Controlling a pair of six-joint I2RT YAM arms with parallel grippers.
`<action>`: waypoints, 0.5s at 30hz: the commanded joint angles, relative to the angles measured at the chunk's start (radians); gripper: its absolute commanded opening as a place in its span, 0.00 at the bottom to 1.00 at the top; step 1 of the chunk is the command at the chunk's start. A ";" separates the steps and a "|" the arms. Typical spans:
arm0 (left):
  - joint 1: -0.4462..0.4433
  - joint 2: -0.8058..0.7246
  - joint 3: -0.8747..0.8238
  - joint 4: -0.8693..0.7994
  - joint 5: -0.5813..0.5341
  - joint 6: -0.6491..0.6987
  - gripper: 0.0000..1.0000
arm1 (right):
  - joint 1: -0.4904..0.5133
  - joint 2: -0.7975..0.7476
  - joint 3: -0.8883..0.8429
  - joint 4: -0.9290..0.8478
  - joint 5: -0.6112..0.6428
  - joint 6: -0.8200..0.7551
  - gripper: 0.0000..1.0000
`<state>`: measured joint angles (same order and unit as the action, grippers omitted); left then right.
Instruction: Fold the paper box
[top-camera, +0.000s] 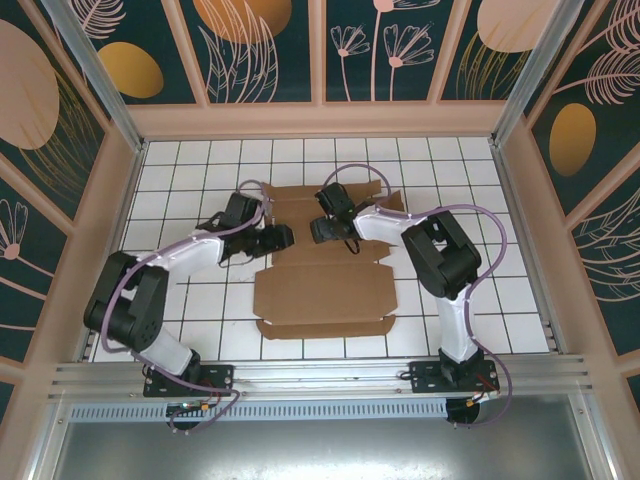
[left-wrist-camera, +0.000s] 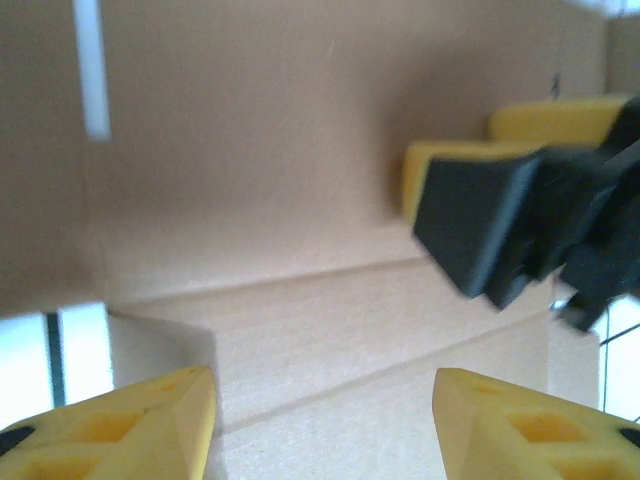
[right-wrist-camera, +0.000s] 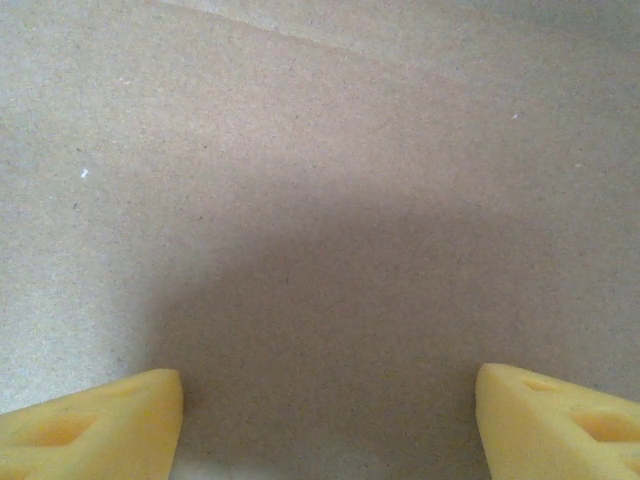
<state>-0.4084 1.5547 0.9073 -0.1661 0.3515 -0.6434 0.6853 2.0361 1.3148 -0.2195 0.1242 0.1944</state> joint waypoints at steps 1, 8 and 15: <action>0.003 -0.094 0.165 -0.126 -0.083 0.087 0.59 | 0.007 -0.067 -0.069 -0.111 -0.104 0.061 0.76; -0.084 -0.070 0.217 -0.133 -0.052 0.049 0.20 | -0.103 -0.246 -0.159 0.029 -0.223 0.147 0.60; -0.164 0.085 0.099 0.005 -0.049 -0.027 0.00 | -0.176 -0.153 -0.087 0.034 -0.279 0.101 0.00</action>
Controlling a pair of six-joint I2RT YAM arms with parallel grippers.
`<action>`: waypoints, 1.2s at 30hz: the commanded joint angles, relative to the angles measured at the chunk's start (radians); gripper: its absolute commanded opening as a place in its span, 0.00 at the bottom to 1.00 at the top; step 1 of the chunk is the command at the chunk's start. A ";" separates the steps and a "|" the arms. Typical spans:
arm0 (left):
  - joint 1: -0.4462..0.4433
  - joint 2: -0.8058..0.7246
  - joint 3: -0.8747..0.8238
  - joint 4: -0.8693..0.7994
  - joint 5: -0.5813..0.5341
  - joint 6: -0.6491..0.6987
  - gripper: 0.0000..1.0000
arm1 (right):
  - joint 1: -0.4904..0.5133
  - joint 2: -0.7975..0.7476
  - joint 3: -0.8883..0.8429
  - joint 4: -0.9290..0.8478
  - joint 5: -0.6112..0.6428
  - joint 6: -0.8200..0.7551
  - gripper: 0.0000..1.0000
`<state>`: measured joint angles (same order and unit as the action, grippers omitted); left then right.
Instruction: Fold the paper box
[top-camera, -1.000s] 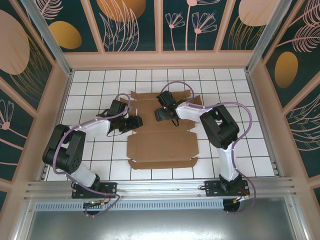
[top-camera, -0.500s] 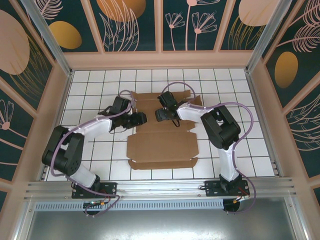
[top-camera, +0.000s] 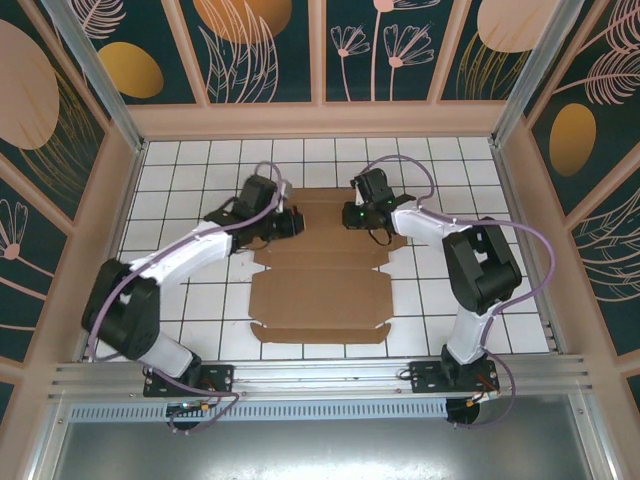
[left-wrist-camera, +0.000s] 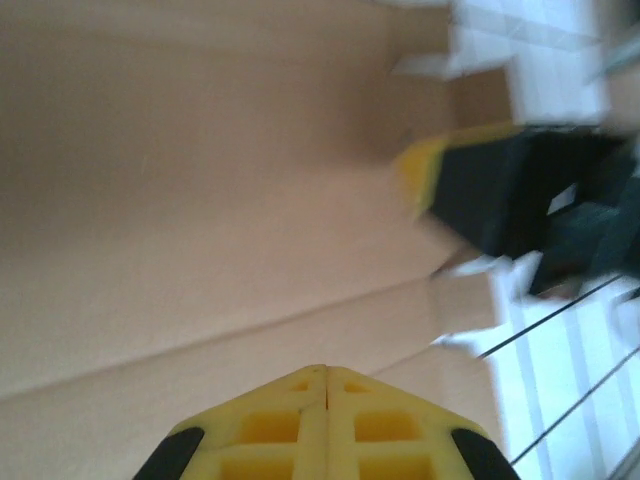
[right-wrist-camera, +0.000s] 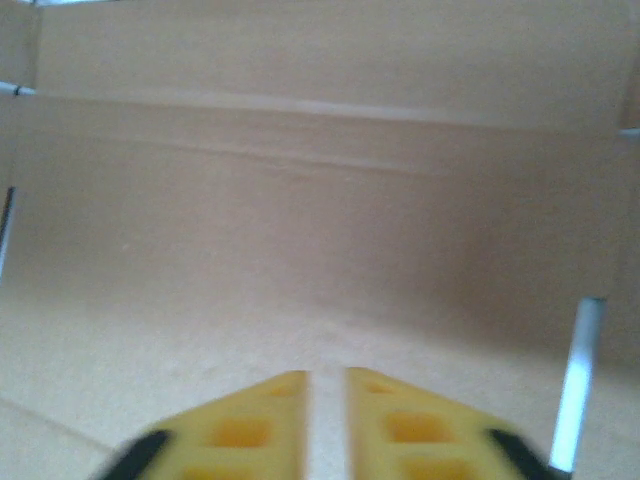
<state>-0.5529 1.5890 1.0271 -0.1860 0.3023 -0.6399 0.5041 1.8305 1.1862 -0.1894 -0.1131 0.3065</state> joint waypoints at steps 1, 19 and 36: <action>-0.021 0.078 -0.018 0.025 -0.009 -0.032 0.00 | 0.004 0.078 0.060 0.000 -0.037 -0.019 0.00; 0.105 0.478 0.218 -0.125 -0.093 0.043 0.00 | -0.008 0.285 0.163 -0.190 0.233 -0.034 0.02; 0.121 0.331 0.319 -0.110 -0.028 0.099 0.06 | -0.037 -0.262 -0.244 0.061 -0.219 0.036 0.74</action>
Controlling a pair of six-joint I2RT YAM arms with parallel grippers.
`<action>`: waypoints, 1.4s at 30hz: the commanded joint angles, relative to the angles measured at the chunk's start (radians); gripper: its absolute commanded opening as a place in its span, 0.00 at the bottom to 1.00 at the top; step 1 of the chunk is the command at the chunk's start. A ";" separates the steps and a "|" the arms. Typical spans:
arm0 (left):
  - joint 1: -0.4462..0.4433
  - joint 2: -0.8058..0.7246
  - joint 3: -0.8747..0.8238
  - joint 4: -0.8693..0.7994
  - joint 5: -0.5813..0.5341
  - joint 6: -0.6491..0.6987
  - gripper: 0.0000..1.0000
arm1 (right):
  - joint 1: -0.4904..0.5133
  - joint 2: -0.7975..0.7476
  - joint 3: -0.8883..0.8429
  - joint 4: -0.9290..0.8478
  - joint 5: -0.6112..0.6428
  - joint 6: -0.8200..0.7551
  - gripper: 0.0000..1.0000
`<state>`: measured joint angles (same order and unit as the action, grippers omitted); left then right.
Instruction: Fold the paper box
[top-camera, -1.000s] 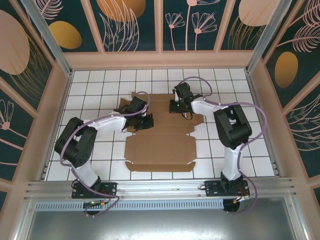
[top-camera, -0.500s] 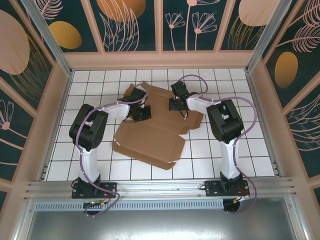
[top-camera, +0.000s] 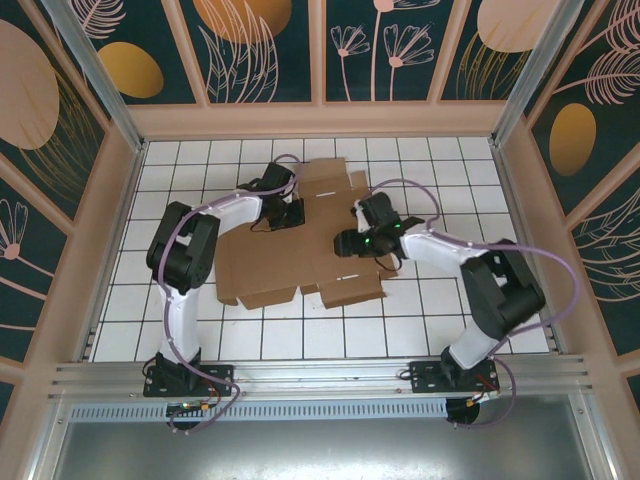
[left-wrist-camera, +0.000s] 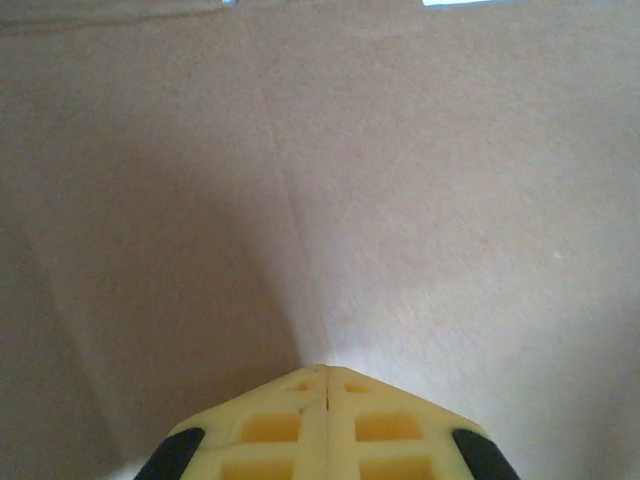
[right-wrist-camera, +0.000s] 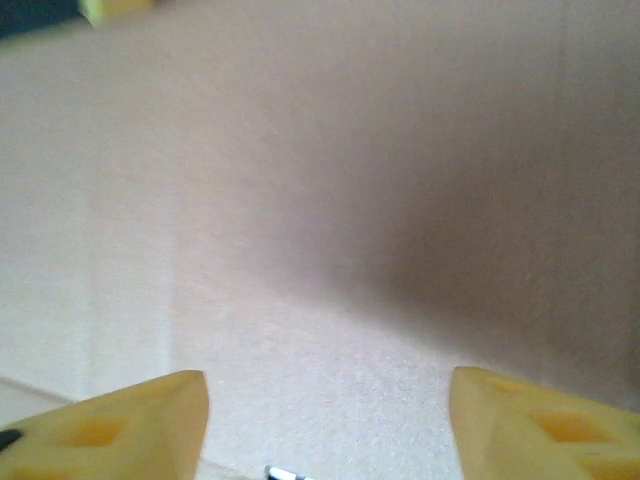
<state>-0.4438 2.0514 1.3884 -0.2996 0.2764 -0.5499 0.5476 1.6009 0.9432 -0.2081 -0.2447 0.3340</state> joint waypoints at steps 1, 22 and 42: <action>0.019 -0.161 -0.076 0.013 -0.009 -0.009 0.06 | -0.104 -0.030 -0.002 0.096 -0.093 0.017 0.75; 0.109 -0.179 -0.517 0.271 0.050 -0.218 0.00 | -0.272 0.303 0.138 0.098 -0.339 -0.063 0.75; 0.110 -0.178 -0.516 0.255 0.037 -0.198 0.00 | -0.330 0.325 0.045 0.159 -0.453 0.051 0.66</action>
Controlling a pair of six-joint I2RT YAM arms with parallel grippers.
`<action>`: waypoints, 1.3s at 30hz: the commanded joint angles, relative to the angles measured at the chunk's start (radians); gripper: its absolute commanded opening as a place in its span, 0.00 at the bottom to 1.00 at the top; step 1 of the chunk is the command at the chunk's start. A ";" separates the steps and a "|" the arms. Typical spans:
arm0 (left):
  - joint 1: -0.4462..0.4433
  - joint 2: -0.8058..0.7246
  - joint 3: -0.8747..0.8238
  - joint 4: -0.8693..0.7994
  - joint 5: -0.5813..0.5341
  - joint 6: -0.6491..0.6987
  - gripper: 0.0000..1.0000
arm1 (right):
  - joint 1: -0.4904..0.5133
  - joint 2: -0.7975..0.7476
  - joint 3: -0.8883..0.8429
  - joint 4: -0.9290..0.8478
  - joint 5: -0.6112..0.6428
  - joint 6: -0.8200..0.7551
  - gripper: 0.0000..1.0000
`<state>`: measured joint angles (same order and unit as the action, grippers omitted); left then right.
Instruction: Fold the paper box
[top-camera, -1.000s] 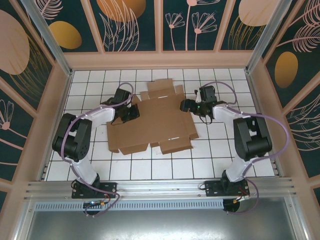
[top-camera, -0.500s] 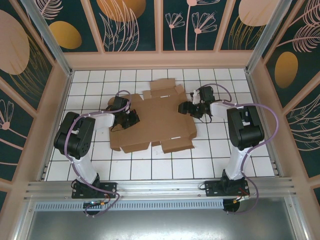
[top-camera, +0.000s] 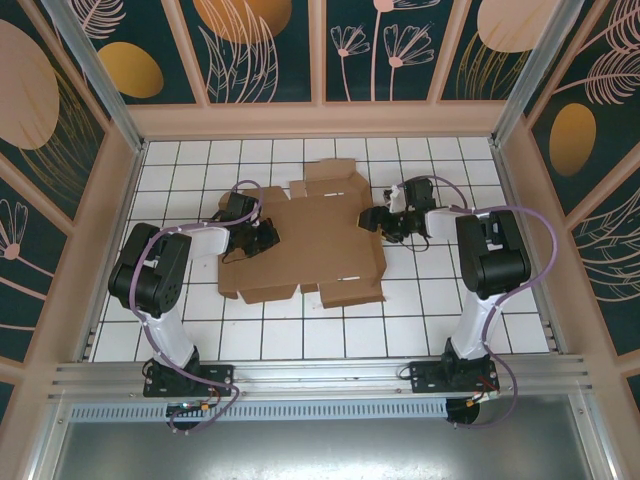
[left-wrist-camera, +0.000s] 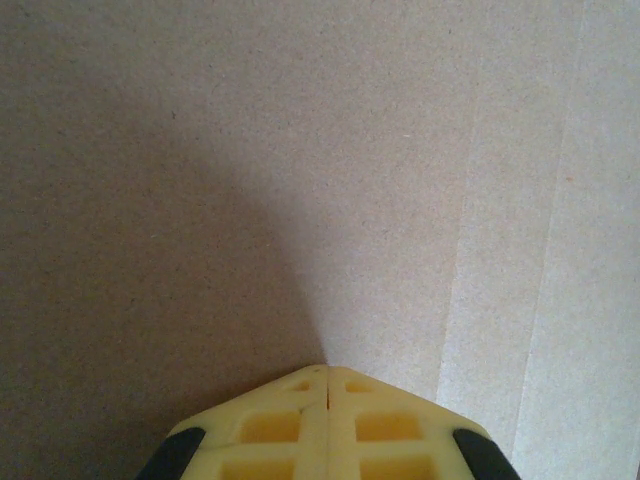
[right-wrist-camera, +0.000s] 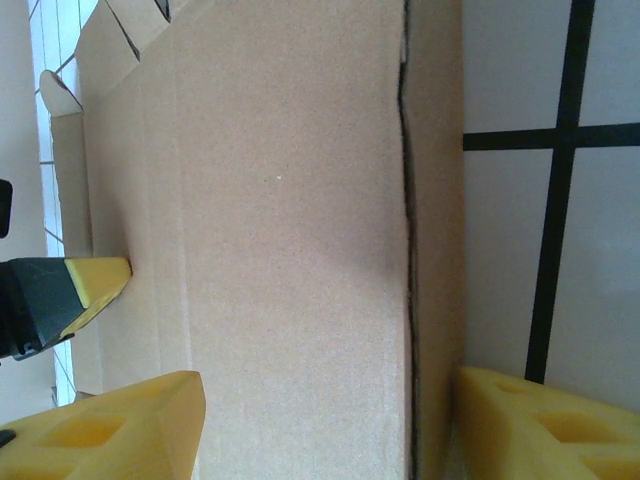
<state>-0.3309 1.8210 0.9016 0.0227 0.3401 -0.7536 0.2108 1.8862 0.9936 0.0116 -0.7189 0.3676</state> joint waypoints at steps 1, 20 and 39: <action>-0.001 0.050 -0.030 -0.074 -0.039 0.005 0.00 | 0.005 0.033 -0.009 -0.066 0.044 0.027 0.64; 0.027 0.098 -0.056 -0.023 0.051 -0.024 0.00 | -0.055 0.085 -0.123 0.178 -0.280 0.183 0.52; 0.027 0.060 -0.096 0.028 0.103 -0.053 0.00 | 0.002 0.056 0.003 -0.142 -0.030 0.018 0.55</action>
<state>-0.2886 1.8446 0.8539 0.1570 0.4625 -0.7986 0.2165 1.8977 1.0466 -0.1326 -0.6464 0.3672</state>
